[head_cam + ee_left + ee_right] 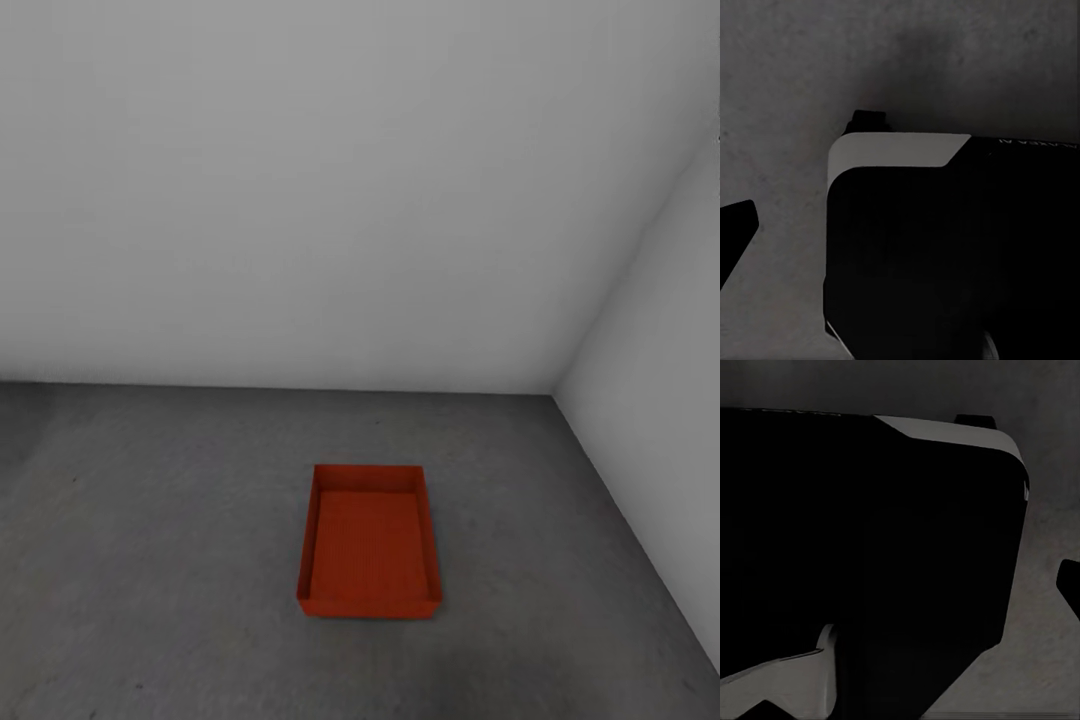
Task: Move the two storage containers from the living room to the garage. In the garage, place one container on the floor and stack the other container on top of it (either order is fine).
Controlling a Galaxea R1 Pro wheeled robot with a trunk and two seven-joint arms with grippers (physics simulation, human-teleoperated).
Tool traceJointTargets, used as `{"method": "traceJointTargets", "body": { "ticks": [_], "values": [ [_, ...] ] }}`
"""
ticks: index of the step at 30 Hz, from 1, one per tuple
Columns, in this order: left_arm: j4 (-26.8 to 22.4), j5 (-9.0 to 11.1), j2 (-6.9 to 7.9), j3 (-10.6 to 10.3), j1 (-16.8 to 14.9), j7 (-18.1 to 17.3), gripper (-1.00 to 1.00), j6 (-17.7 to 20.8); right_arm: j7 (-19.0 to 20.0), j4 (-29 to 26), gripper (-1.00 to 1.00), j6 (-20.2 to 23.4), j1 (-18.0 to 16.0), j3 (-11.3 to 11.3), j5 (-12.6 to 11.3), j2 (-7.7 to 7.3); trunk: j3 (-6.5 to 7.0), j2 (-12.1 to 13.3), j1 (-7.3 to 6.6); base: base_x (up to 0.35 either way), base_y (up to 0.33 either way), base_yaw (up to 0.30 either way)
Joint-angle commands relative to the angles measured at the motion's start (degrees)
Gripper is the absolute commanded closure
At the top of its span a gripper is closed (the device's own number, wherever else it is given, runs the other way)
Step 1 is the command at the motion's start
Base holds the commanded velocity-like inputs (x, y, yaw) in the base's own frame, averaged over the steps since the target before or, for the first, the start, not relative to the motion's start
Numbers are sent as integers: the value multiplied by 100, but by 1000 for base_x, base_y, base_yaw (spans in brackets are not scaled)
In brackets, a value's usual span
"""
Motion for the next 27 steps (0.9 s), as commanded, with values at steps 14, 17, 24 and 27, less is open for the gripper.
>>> {"method": "traceJointTargets", "body": {
  "ticks": [14,17,24,27],
  "values": [
    [-1,40,54,-50,247,0,-100,-21,-1,15,-100,-30,159,48,-49,-10,121,-4,1,0,0,-6],
    [-1,35,55,-51,292,-6,-100,-30,-1,15,-100,-31,165,48,-53,-17,148,-4,1,0,0,-55],
    [-6,20,54,-53,383,-2,-100,-56,-1,15,-100,-30,168,43,-87,-43,189,-4,1,0,0,-44],
    [-9,37,56,-52,388,0,-100,-56,-1,15,-100,-30,168,40,-108,-51,192,-4,1,0,0,-6]
  ]
}}
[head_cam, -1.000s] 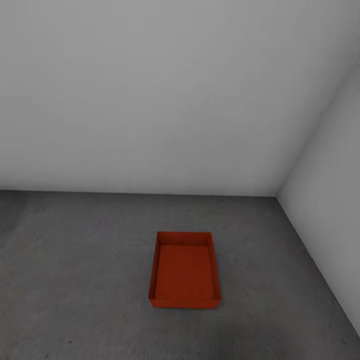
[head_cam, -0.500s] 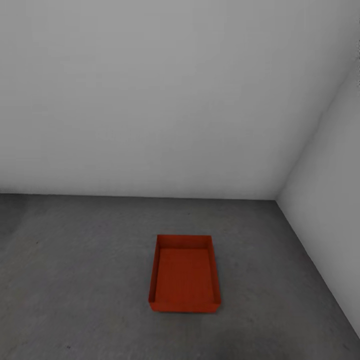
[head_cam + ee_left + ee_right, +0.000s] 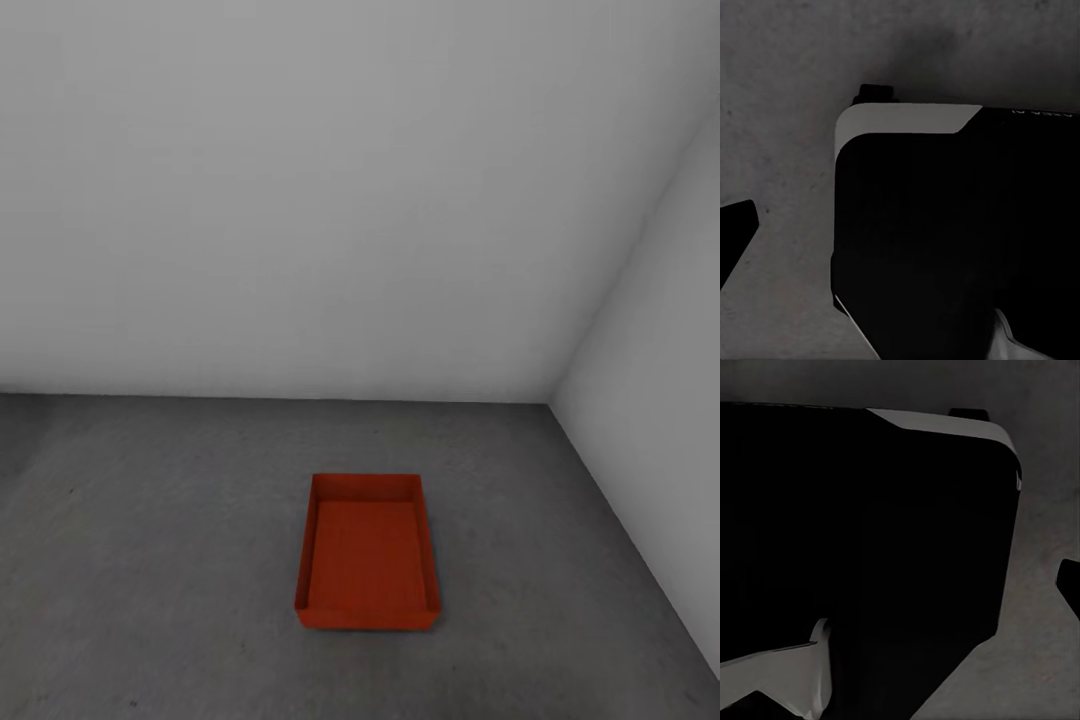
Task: Move the two storage containers from the living room to the garage. In the garage, place one container on the floor and stack the other container on top of it (either order is fine).
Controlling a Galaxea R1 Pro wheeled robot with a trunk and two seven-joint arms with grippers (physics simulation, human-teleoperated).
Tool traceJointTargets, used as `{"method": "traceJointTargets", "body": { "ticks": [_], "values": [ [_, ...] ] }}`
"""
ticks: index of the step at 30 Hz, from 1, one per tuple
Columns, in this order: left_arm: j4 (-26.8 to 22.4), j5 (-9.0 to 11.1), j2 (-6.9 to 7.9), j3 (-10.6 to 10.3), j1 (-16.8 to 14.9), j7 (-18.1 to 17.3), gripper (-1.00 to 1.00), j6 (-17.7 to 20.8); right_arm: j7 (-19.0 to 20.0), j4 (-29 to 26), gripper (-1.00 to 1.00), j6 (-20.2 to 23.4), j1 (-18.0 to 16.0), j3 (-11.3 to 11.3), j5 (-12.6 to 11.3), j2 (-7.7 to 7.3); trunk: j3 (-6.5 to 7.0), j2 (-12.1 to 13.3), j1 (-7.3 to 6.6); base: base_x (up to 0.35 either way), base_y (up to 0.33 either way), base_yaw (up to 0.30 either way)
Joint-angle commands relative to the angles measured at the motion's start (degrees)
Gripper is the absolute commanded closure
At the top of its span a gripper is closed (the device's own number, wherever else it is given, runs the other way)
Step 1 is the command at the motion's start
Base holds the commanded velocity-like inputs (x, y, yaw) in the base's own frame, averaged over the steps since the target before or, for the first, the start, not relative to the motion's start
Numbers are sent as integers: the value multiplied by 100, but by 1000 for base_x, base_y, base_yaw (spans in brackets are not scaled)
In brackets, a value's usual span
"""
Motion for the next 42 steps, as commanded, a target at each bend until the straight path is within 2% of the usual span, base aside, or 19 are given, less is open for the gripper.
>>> {"method": "traceJointTargets", "body": {
  "ticks": [1,29,31,35,38,42],
  "values": [
    [-2,62,2,-52,-1,18,-100,7,-6,15,-100,-27,-5,48,-53,2,-5,-4,1,0,0,-2],
    [-11,29,34,-73,0,13,-100,3,-12,-2,-100,-19,-5,53,-13,-16,-4,-4,1,0,0,0],
    [-11,26,34,-73,0,11,-100,3,-18,-2,-100,-18,-5,64,-4,-65,-4,-4,1,0,0,0],
    [-11,29,34,-73,0,10,-100,3,-23,-2,-100,-18,-5,65,4,-320,-4,-4,1,0,0,0],
    [-11,30,34,-73,0,10,-100,3,-23,-2,-100,-18,-5,65,3,-386,-4,-4,1,0,0,0],
    [-11,30,34,-73,0,13,-100,3,-23,-2,-100,-18,-5,65,13,-389,-4,-4,1,0,0,0]
  ]
}}
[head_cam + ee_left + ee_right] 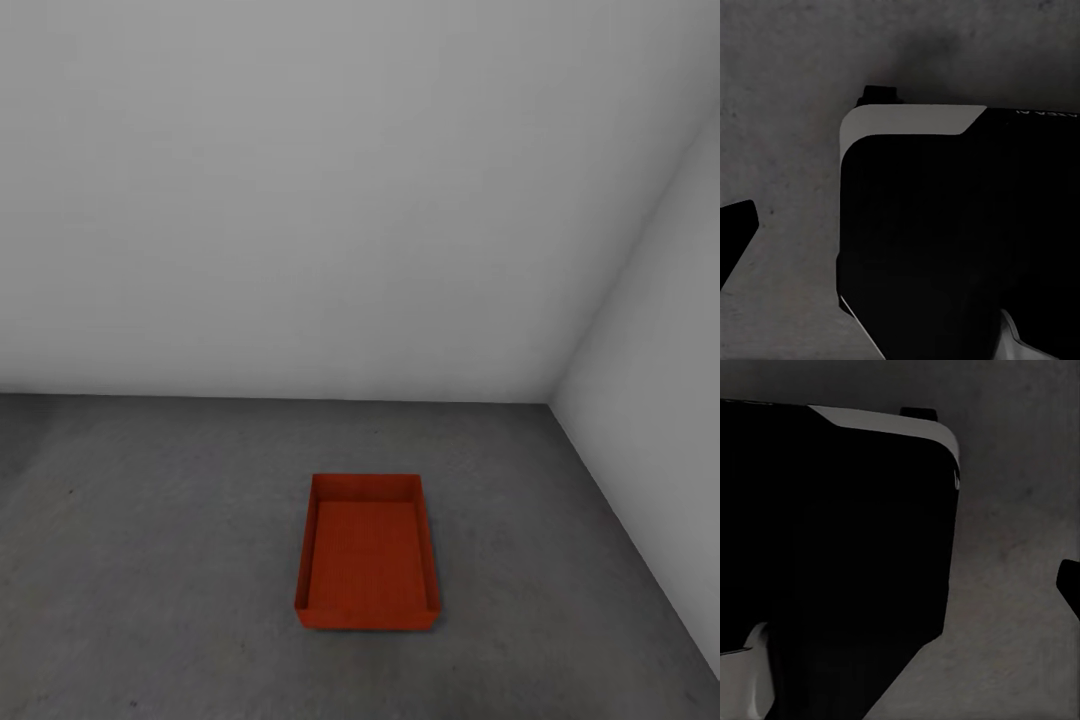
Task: Move the two storage containers from the living room to the garage. In the garage, place one container on the floor and stack the other container on top of it (either order is fine).
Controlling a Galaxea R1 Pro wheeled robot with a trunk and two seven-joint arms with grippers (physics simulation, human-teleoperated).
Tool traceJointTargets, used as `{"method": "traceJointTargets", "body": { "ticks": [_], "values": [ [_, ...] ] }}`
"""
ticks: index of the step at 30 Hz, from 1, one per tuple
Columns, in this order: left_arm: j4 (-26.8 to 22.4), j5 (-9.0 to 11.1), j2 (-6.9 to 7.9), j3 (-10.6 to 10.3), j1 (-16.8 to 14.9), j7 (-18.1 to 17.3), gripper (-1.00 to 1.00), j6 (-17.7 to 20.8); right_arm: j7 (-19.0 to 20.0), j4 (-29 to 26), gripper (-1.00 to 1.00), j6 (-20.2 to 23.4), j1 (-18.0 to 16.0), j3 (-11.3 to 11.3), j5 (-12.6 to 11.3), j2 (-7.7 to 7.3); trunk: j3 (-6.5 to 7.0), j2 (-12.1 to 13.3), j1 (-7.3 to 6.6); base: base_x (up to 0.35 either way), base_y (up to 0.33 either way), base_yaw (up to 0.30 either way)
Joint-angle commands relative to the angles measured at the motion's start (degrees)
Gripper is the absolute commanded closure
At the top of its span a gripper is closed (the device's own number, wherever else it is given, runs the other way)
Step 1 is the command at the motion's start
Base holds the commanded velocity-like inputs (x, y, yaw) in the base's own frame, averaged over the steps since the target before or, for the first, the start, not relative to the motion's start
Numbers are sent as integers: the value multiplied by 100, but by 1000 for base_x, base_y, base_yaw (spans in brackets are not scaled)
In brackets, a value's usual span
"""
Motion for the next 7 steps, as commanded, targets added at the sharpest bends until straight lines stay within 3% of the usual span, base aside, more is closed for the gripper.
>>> {"method": "traceJointTargets", "body": {
  "ticks": [1,7],
  "values": [
    [-2,55,-1,-49,-2,18,-100,3,-7,13,-100,-26,-5,48,-46,11,-5,-4,1,0,0,0],
    [-2,55,-1,-49,-2,19,-100,3,-7,13,-100,-26,-5,47,-56,-6,-5,-4,1,0,0,0]
  ]
}}
